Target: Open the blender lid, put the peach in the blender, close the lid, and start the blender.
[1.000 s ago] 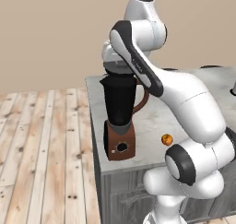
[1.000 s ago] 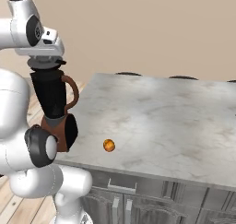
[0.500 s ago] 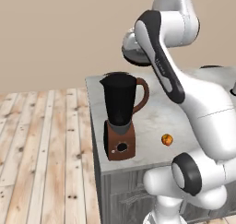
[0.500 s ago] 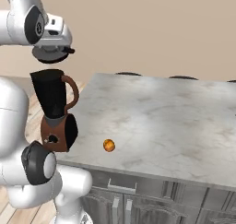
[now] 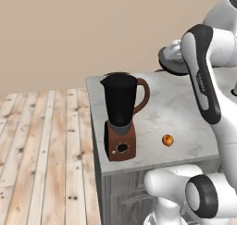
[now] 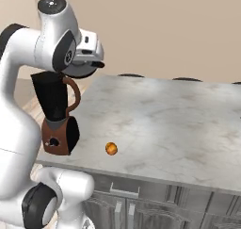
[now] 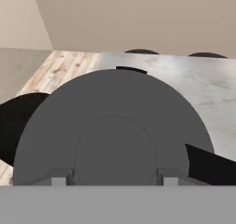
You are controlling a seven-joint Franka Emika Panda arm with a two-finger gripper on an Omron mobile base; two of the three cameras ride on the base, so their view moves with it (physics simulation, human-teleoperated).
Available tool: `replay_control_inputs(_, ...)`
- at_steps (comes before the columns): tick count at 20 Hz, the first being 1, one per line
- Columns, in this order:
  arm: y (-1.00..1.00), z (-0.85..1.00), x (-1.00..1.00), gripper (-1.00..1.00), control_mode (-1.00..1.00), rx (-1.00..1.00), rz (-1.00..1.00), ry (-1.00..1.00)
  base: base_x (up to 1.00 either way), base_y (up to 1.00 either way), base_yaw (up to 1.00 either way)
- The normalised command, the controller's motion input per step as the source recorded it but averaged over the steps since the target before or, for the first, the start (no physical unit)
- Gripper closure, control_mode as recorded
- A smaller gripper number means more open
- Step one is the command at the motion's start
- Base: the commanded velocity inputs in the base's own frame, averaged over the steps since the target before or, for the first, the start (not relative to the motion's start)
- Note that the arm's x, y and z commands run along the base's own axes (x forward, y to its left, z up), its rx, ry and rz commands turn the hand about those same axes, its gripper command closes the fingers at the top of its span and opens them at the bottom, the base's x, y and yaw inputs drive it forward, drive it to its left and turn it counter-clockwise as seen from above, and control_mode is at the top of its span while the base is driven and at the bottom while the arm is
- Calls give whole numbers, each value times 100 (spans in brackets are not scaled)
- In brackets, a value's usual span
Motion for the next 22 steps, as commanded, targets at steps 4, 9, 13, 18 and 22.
replay_control_inputs(4,-100,-55,-9,100,-100,0,-4,1,0,0,0)
replay_control_inputs(9,-100,-81,1,100,-100,0,-4,15,0,0,0)
replay_control_inputs(13,-95,-85,7,100,-100,2,-6,23,0,0,0)
replay_control_inputs(18,-59,-93,24,100,-100,0,-2,26,0,0,0)
replay_control_inputs(22,-48,-73,35,100,-100,0,0,24,0,0,0)
